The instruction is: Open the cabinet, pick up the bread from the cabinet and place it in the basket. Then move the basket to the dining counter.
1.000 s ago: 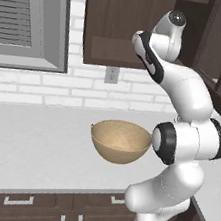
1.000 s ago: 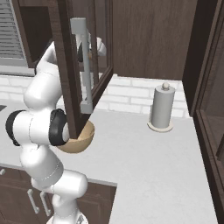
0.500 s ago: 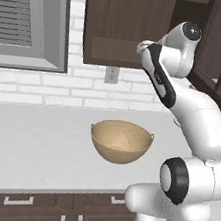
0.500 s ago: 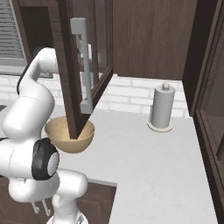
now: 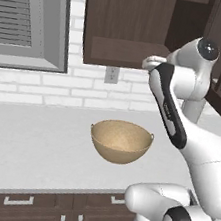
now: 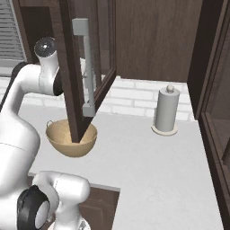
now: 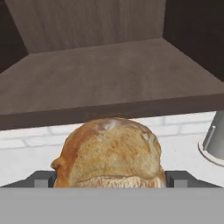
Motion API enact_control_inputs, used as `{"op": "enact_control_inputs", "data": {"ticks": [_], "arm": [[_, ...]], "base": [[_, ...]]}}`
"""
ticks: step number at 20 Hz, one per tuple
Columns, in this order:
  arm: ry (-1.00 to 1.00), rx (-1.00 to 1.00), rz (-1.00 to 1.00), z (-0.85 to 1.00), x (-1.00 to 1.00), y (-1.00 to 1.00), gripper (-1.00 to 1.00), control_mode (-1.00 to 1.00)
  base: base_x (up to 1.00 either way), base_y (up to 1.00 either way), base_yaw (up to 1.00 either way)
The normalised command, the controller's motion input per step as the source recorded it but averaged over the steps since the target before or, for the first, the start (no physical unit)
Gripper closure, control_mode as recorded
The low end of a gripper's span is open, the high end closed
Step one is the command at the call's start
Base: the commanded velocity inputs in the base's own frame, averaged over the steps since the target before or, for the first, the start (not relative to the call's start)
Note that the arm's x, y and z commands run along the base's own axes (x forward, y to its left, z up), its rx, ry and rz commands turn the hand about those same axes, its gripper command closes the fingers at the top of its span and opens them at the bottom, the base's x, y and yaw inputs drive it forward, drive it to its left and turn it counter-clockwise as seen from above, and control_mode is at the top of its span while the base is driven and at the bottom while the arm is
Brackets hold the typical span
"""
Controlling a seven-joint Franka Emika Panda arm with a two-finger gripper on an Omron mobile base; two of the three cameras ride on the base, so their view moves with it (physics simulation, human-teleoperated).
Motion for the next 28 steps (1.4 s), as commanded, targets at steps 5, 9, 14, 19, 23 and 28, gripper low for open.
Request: {"op": "enact_control_inputs", "data": {"ticks": [5,9,14,19,23,28], "arm": [[0.16,-0.01,0.03,-0.87,-0.82,0.43,1.0,-1.0],[0.16,-0.03,0.08,-1.0,-0.15,0.41,1.0,-1.0],[0.17,-0.06,0.11,-1.0,0.34,0.23,1.0,-1.0],[0.23,-0.06,0.1,-1.0,0.47,0.11,1.0,-1.0],[0.21,-0.08,0.09,-1.0,0.26,0.12,1.0,-1.0],[0.11,-0.07,0.04,-0.85,0.21,0.0,1.0,-1.0]], "base": [[0.0,0.0,0.0],[0.0,0.0,0.0],[0.0,0.0,0.0],[0.0,0.0,0.0],[0.0,0.0,0.0],[0.0,0.0,0.0]]}}
